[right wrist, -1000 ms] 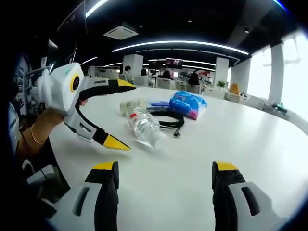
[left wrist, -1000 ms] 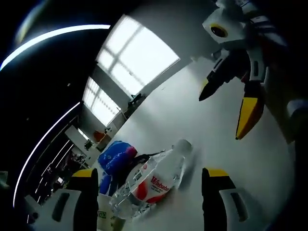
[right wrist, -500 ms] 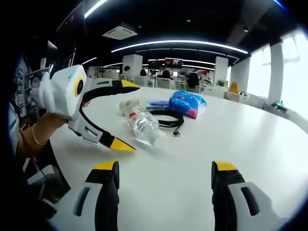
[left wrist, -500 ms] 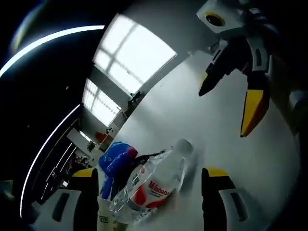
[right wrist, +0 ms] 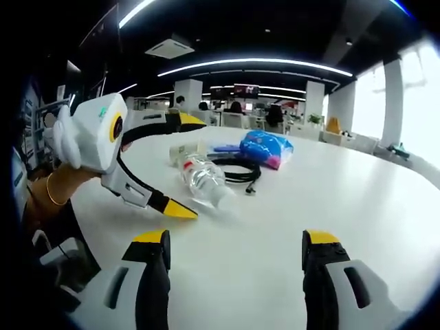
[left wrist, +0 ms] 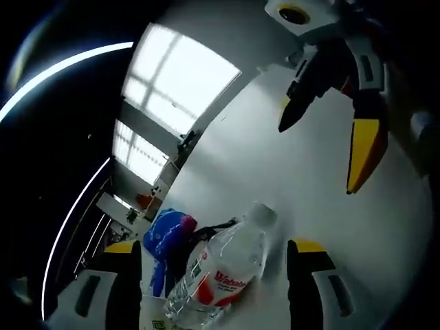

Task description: Arrange the tabletop items into an orderly group along one side of the table until the central work area is clear of visible clutter.

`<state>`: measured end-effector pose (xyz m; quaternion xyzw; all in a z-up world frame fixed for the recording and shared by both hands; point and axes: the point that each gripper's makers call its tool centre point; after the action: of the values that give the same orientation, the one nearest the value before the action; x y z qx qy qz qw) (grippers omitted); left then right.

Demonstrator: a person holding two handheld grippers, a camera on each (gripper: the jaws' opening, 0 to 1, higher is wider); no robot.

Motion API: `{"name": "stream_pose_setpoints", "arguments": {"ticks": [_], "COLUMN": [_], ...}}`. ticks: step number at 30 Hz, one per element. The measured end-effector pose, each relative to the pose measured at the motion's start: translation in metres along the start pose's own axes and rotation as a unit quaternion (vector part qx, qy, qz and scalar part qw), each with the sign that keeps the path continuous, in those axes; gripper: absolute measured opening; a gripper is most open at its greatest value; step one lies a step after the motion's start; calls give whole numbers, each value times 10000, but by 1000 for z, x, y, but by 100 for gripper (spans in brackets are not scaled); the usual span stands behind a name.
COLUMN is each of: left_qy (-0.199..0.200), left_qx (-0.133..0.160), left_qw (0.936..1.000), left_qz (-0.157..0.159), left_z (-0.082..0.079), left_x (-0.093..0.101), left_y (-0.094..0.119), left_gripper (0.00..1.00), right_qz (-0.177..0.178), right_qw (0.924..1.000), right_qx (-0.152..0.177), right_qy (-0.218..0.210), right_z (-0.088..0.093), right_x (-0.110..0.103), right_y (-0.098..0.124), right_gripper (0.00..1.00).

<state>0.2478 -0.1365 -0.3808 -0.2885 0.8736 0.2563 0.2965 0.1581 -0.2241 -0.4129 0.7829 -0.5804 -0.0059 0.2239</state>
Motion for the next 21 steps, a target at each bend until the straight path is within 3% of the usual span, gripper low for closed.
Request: {"name": "stream_pose_setpoints", "arguments": {"ticks": [10,21], "left_qy": [-307,-390], "left_qx": [-32,-54], "left_qw": [9995,9992], "left_qz": [-85,-76], "left_z": [2,2], "left_x": [-6,-8], "left_y": [3,3], "left_gripper": [86,83], "right_qz": [1,69], "right_qw": [10000,9999], "right_qx": [18,52], "right_qy": [-45,-73], "right_z": [2,2], "right_x": [1,6], "right_y": [1,3], "right_gripper": [75,74]}}
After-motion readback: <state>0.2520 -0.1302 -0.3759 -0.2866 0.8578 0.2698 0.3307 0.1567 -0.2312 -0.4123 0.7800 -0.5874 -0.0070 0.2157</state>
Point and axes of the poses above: the point that each gripper's makers call its tool centre point, and the gripper's own axes: y roughly backward along the fingers, x roughly to its right, z roughly out of its underside, and after that the axes turned 11 degrees about y, right-handed
